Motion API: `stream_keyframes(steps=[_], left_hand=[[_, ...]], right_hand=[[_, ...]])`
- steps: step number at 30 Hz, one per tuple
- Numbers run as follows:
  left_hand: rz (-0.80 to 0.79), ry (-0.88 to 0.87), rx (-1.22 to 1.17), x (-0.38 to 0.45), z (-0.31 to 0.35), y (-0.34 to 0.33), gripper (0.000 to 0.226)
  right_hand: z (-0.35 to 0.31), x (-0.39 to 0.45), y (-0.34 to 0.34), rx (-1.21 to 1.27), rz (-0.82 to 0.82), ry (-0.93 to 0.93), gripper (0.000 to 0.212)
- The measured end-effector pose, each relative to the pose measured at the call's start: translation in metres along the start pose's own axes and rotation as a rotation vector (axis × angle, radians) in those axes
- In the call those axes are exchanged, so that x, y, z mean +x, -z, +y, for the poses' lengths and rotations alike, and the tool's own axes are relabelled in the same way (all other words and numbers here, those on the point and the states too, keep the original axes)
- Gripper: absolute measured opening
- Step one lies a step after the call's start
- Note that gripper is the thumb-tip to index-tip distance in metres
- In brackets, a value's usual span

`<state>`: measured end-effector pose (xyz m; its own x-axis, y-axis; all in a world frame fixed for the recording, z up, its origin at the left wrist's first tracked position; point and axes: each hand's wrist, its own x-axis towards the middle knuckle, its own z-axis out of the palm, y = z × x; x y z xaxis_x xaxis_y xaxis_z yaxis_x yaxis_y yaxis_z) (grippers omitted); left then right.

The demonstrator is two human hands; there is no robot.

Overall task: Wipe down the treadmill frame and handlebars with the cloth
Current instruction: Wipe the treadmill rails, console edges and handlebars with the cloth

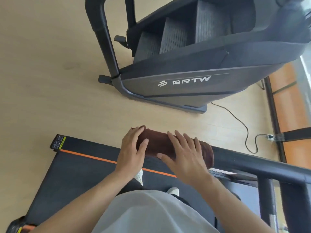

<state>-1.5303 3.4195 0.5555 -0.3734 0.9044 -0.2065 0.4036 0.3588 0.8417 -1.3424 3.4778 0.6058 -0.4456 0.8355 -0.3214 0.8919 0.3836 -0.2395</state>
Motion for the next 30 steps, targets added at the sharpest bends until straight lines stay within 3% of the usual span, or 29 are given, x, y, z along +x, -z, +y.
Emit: stream_keyframes(steps=[3,5,8,12,17,24,27,30], left_hand=[[-0.043,-0.034,0.047,0.018,-0.002,-0.006,0.050],[-0.087,0.032,0.025,0.034,-0.002,-0.003,0.043],[-0.184,0.161,0.143,0.052,0.004,0.004,0.037],[-0.192,0.116,0.493,0.061,0.020,-0.001,0.044],[-0.089,-0.204,0.865,0.044,0.053,-0.048,0.053],[-0.207,-0.488,0.938,0.021,0.104,-0.147,0.068],[-0.310,-0.615,0.939,0.009,0.129,-0.176,0.089],[-0.462,-0.619,0.983,0.005,0.156,-0.208,0.107]], right_hand=[[-0.015,0.038,-0.010,-0.185,-0.017,0.126,0.097],[-0.013,0.063,0.002,-0.166,-0.177,0.221,0.098],[-0.007,0.092,0.020,-0.006,-0.437,0.202,0.092],[0.016,0.097,0.019,0.153,-0.543,0.187,0.073],[0.079,0.064,0.031,0.094,-0.469,0.169,0.073],[0.175,-0.007,0.030,-0.128,-0.058,0.191,0.088],[0.217,-0.033,0.020,-0.210,0.081,0.189,0.091],[0.261,-0.055,0.022,-0.217,0.156,0.145,0.087]])
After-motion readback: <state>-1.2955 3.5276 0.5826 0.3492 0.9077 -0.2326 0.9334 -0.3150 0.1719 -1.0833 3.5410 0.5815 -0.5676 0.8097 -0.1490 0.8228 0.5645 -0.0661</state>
